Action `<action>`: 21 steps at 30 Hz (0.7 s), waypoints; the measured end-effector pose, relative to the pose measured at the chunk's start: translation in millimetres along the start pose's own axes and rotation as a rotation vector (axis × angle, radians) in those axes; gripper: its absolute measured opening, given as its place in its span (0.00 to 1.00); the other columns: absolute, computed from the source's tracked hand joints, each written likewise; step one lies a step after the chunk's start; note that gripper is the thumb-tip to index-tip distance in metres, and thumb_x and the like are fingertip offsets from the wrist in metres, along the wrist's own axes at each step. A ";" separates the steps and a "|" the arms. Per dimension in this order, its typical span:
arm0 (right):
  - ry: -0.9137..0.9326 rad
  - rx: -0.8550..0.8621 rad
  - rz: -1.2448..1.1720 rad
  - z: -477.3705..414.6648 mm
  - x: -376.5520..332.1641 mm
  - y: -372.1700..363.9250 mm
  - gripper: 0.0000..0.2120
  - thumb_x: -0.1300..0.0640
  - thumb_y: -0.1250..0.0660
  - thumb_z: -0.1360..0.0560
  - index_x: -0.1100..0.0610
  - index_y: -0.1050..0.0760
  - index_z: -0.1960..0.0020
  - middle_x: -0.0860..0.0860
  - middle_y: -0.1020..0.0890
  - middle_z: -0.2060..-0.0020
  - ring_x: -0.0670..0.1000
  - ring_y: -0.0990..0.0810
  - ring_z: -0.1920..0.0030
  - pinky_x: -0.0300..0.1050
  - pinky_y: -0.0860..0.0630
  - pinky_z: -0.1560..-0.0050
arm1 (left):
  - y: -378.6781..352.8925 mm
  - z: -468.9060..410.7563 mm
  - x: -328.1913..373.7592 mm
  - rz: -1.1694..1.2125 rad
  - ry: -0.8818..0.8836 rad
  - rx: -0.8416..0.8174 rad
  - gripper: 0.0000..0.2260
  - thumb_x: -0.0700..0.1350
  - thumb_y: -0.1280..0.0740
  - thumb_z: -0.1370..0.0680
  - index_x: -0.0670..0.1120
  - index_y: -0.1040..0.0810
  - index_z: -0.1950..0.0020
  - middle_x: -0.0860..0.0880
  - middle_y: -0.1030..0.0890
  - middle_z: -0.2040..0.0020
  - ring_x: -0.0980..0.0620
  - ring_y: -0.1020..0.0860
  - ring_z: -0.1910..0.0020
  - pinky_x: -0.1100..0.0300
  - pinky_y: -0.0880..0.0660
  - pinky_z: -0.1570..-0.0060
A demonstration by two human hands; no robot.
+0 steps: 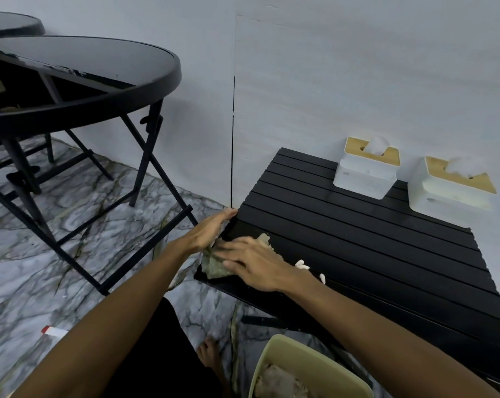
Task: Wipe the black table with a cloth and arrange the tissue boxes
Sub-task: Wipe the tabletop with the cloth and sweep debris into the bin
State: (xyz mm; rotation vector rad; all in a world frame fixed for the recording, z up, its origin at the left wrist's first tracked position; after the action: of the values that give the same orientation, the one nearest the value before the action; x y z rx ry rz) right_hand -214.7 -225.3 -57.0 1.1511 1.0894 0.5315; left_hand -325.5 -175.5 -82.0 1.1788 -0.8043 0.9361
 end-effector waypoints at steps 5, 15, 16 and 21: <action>0.094 -0.049 -0.048 8.3 -5.0 -2.3 0.18 0.52 0.40 0.16 0.45 0.27 0.27 0.41 0.30 0.25 0.51 0.35 0.27 0.56 0.40 0.27 | -1.6 1.0 -1.3 -0.021 -0.001 0.005 0.31 0.68 0.54 0.22 0.56 0.38 0.24 0.55 0.38 0.23 0.56 0.41 0.24 0.48 0.48 0.24; 0.008 -0.104 -0.339 27.3 24.9 30.7 0.14 0.56 0.34 0.18 0.49 0.20 0.34 0.45 0.27 0.27 0.44 0.43 0.22 0.51 0.50 0.21 | -7.9 4.6 -2.1 -0.040 -0.005 0.053 0.32 0.74 0.54 0.25 0.62 0.39 0.24 0.58 0.39 0.23 0.57 0.42 0.24 0.47 0.47 0.24; -0.012 -0.089 -0.286 27.9 28.8 32.1 0.15 0.51 0.33 0.19 0.46 0.22 0.33 0.44 0.27 0.28 0.48 0.40 0.23 0.55 0.45 0.22 | -8.0 4.2 -2.7 -0.046 -0.006 0.062 0.33 0.75 0.54 0.26 0.62 0.40 0.24 0.58 0.39 0.23 0.58 0.42 0.24 0.47 0.47 0.24; -0.054 -0.160 -0.152 32.5 34.0 23.4 0.17 0.43 0.31 0.22 0.42 0.21 0.34 0.44 0.25 0.39 0.49 0.33 0.37 0.56 0.36 0.32 | -9.5 4.8 -1.6 -0.112 -0.037 0.098 0.33 0.75 0.56 0.25 0.63 0.41 0.24 0.57 0.39 0.22 0.57 0.43 0.24 0.46 0.46 0.24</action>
State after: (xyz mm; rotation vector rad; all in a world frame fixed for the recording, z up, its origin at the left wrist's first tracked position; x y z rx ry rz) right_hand -167.4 -204.0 -49.2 0.9301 1.0580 0.4573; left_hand -317.7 -181.6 -86.1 1.3166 -0.7206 0.8714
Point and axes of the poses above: each hand's wrist, its own z-axis away from the middle knuckle, its own y-axis out of the back of the hand, x = y × z, the point moved 9 cm from there along -z, towards the middle knuckle
